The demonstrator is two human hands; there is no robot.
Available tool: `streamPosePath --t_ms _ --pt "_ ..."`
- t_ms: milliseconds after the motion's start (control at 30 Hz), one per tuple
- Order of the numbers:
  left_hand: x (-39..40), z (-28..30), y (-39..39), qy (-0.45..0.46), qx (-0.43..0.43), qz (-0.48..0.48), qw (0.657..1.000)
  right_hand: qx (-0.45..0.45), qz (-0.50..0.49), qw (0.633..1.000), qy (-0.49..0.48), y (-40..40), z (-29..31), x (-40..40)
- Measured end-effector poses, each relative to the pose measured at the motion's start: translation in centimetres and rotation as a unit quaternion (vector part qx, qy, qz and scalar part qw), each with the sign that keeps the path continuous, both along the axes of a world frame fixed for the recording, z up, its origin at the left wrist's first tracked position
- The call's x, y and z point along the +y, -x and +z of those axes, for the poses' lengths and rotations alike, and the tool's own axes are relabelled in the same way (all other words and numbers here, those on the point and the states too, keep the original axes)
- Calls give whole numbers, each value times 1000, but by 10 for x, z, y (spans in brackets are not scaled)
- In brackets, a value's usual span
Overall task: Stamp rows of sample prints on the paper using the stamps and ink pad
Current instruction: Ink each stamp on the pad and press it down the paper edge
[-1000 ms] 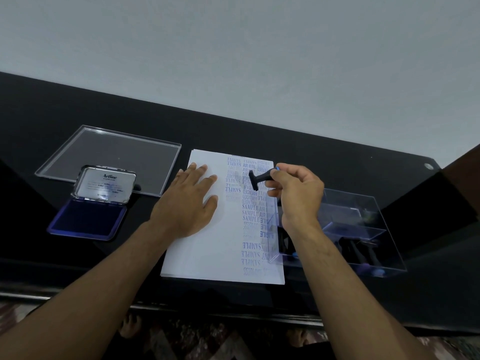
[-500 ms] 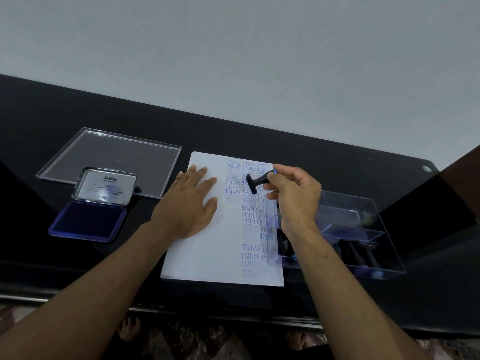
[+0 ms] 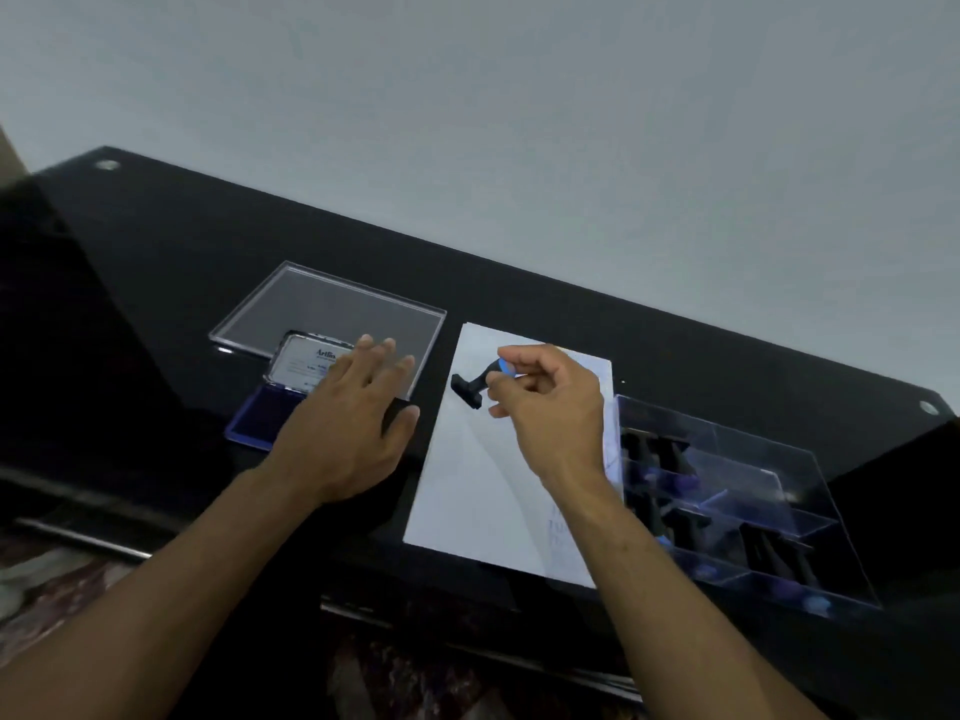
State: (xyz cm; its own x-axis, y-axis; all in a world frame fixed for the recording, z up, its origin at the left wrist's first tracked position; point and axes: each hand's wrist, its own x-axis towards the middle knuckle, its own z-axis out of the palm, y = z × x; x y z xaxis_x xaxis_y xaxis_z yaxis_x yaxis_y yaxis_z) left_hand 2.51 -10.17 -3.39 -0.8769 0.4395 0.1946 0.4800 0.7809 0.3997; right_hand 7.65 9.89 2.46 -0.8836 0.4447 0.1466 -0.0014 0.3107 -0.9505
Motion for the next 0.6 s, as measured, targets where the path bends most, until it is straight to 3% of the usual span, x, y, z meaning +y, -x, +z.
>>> streamPosePath --t_ms 400,600 --pt "-109 -11 -22 29 23 92 995 18 116 983 -142 9 8 -108" --pt "-136 -20 -23 32 13 119 992 48 160 951 -262 15 12 -145"
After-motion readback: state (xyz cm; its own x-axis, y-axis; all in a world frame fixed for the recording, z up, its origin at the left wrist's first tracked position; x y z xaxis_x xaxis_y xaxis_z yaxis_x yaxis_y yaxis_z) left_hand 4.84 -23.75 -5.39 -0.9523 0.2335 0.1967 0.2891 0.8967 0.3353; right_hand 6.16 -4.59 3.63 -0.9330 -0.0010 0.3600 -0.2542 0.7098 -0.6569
